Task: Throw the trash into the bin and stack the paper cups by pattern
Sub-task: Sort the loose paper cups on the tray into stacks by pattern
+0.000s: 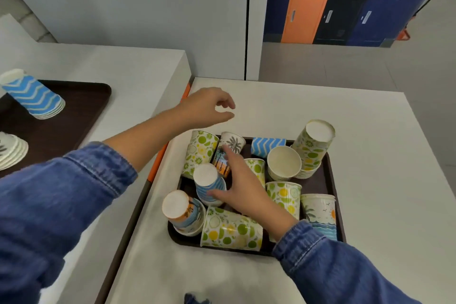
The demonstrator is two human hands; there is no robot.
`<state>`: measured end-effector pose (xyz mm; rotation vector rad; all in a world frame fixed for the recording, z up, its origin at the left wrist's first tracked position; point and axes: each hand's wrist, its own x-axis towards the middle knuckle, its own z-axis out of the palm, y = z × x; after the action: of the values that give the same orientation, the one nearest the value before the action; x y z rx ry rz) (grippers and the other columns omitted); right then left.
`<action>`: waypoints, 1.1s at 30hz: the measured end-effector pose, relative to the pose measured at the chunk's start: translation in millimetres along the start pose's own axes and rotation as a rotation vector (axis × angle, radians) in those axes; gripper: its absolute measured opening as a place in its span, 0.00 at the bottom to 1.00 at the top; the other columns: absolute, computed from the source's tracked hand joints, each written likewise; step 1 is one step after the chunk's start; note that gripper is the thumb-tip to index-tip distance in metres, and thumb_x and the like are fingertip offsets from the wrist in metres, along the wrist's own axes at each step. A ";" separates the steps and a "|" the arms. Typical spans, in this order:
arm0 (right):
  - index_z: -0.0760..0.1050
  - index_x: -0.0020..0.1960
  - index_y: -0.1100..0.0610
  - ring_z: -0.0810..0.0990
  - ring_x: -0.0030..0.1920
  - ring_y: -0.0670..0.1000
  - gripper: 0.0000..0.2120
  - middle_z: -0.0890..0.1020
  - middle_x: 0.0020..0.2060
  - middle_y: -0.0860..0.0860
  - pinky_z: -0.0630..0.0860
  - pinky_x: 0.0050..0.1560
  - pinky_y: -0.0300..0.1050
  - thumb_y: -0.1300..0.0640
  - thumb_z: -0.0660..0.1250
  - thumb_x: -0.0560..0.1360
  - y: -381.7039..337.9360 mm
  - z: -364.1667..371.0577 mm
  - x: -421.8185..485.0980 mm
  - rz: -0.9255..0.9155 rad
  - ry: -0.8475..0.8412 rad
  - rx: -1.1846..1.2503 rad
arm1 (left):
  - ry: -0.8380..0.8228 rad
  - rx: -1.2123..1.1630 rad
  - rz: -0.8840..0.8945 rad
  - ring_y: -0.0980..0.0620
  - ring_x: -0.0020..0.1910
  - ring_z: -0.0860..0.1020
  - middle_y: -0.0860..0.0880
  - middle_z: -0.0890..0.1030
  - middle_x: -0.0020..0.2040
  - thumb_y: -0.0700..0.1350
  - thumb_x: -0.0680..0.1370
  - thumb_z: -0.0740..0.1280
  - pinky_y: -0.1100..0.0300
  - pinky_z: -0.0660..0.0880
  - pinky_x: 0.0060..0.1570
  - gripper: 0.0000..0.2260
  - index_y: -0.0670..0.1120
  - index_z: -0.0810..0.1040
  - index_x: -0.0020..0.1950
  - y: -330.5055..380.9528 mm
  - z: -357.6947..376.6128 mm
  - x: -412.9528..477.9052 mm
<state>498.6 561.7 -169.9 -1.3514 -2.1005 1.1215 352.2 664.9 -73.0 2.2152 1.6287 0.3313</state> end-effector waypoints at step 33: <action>0.56 0.74 0.54 0.76 0.55 0.59 0.43 0.72 0.59 0.58 0.75 0.51 0.51 0.48 0.74 0.66 117.5 -38.6 -134.2 0.738 0.323 -0.161 | 0.026 0.051 -0.157 0.57 0.52 0.71 0.58 0.73 0.51 0.47 0.65 0.77 0.61 0.65 0.50 0.24 0.53 0.74 0.59 35.4 -31.1 -98.5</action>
<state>652.4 483.1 -228.8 -2.3134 -1.5068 0.8909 340.5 566.6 -26.9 2.1113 1.8308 0.2798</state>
